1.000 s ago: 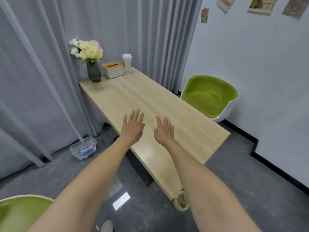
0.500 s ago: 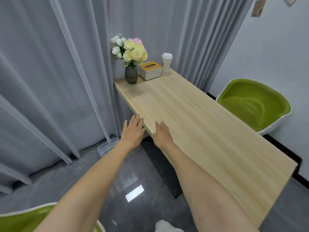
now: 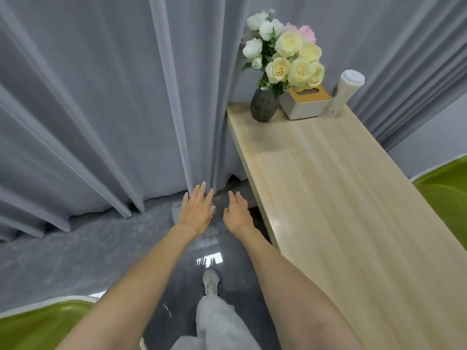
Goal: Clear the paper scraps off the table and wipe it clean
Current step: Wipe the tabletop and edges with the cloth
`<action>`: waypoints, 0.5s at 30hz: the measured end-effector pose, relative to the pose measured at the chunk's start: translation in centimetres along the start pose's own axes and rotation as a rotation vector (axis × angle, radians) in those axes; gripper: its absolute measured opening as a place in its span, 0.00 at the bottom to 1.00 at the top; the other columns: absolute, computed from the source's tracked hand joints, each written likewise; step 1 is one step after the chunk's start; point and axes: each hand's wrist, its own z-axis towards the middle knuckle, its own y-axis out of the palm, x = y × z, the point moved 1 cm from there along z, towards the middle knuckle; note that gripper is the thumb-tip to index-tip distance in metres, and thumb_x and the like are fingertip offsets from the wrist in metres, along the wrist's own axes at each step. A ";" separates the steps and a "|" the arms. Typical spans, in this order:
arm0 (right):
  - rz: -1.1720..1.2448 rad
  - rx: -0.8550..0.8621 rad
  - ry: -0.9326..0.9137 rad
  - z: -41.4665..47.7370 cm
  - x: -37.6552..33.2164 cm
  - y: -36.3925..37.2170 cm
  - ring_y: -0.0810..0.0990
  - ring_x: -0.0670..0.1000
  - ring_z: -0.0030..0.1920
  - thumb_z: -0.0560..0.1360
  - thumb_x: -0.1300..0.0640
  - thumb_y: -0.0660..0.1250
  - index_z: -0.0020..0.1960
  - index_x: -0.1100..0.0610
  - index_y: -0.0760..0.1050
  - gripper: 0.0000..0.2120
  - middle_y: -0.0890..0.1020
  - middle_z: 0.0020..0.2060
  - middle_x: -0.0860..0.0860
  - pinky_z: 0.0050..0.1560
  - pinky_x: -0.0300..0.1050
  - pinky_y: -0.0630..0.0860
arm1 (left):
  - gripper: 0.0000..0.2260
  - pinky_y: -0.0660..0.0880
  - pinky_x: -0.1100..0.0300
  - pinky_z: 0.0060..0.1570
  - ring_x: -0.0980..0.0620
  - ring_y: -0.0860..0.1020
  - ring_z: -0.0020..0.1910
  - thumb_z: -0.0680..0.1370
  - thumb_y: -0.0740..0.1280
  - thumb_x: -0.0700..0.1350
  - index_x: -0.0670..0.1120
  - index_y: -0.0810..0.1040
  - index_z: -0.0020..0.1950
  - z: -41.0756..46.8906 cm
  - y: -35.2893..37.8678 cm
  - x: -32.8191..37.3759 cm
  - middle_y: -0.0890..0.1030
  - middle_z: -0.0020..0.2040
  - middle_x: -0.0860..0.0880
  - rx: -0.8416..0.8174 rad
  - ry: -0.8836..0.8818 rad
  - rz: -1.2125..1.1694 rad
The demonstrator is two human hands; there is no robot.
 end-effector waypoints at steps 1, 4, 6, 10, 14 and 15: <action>0.008 -0.023 -0.005 1.8 -0.3 0.7 0.47 0.57 0.76 0.80 0.61 0.56 0.77 0.60 0.47 0.29 0.49 0.77 0.59 0.75 0.49 0.51 | 0.24 0.47 0.46 0.74 0.47 0.44 0.78 0.84 0.49 0.50 0.46 0.47 0.79 1.3 0.7 -0.9 0.42 0.79 0.44 -0.021 -0.021 -0.019; 0.014 -0.124 -0.001 6.1 -1.1 3.2 0.48 0.56 0.76 0.79 0.63 0.56 0.77 0.59 0.47 0.30 0.49 0.77 0.59 0.74 0.49 0.53 | 0.25 0.46 0.45 0.75 0.46 0.43 0.78 0.84 0.51 0.49 0.46 0.47 0.79 3.9 3.2 -3.6 0.42 0.79 0.44 -0.092 -0.086 -0.062; -0.002 -0.188 -0.004 8.5 -1.3 4.9 0.50 0.57 0.76 0.79 0.63 0.56 0.77 0.59 0.48 0.30 0.50 0.77 0.58 0.73 0.49 0.55 | 0.25 0.45 0.46 0.74 0.46 0.43 0.78 0.84 0.50 0.50 0.46 0.47 0.79 5.3 5.0 -5.3 0.41 0.79 0.45 -0.131 -0.126 -0.077; -0.003 -0.247 0.028 13.2 -0.4 8.9 0.54 0.59 0.74 0.78 0.63 0.57 0.77 0.59 0.50 0.30 0.55 0.75 0.58 0.72 0.51 0.59 | 0.25 0.46 0.46 0.74 0.47 0.43 0.78 0.84 0.47 0.52 0.46 0.46 0.79 8.6 9.2 -8.2 0.41 0.79 0.46 -0.190 -0.185 -0.103; 0.042 -0.249 0.092 17.9 2.0 14.2 0.58 0.57 0.73 0.76 0.66 0.57 0.76 0.57 0.54 0.29 0.60 0.73 0.56 0.71 0.50 0.60 | 0.24 0.49 0.46 0.74 0.47 0.45 0.78 0.84 0.48 0.51 0.46 0.47 0.79 12.8 15.2 -11.0 0.44 0.79 0.47 -0.216 -0.219 -0.130; 0.053 -0.252 0.115 19.1 2.9 15.7 0.58 0.57 0.72 0.77 0.66 0.57 0.76 0.57 0.54 0.29 0.60 0.73 0.55 0.71 0.48 0.60 | 0.24 0.50 0.46 0.74 0.47 0.46 0.78 0.84 0.49 0.51 0.45 0.48 0.79 13.9 17.2 -11.6 0.45 0.79 0.47 -0.216 -0.223 -0.136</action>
